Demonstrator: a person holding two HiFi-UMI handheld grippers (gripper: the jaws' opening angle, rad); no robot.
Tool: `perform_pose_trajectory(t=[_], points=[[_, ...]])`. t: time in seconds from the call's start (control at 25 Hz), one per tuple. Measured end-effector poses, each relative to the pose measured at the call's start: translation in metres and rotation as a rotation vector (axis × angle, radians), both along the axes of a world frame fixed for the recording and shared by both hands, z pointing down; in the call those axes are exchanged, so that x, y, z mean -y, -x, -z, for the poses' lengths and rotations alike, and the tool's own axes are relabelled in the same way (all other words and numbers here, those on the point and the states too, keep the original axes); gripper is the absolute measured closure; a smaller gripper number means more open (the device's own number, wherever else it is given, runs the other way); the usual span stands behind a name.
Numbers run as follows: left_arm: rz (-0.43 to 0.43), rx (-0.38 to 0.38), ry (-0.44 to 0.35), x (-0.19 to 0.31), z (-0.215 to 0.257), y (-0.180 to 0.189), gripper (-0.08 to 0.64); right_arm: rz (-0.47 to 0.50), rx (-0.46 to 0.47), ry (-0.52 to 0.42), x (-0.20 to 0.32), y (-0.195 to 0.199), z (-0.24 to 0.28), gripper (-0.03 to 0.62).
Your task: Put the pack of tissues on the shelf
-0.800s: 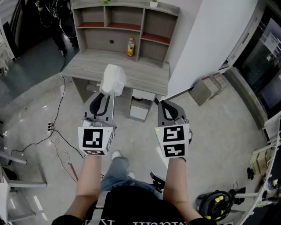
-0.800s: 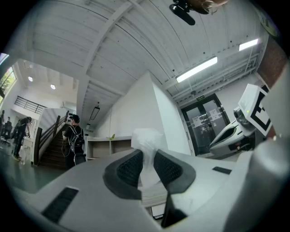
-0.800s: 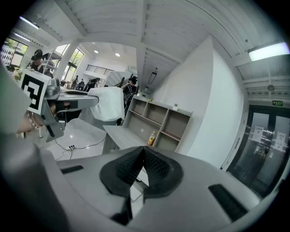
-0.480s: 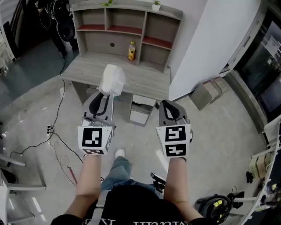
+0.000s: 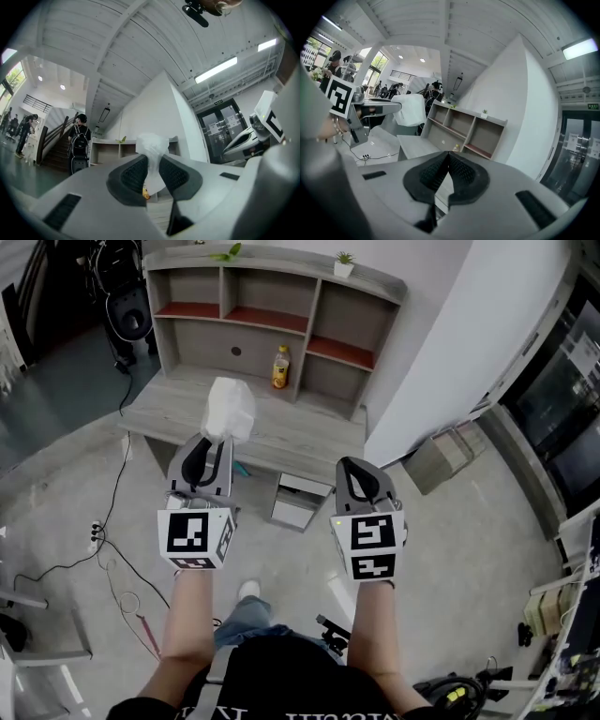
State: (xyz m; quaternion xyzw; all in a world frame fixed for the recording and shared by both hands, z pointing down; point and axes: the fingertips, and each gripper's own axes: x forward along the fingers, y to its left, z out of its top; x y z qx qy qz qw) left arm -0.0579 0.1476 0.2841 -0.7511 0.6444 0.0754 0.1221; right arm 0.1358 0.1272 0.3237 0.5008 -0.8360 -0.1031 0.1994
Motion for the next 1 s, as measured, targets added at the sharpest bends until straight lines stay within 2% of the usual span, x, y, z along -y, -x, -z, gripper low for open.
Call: perform_pose_trajectory(t=[0.64,0.84,1.0], points=[[-0.015,-0.034,0.020,0.161,0.001,0.065,0.477,-0.024,-0.015,-0.020,0.156,0.059,0.011,0.575],[-0.027,-0.040,0.022,0.195,0.000,0.083,0.477,-0.047,0.001,-0.044,0.186,0.076,0.014,0.575],[-0.038,-0.045,0.034,0.209,-0.008,0.086,0.477,-0.068,0.007,-0.025,0.197,0.074,0.005,0.575]])
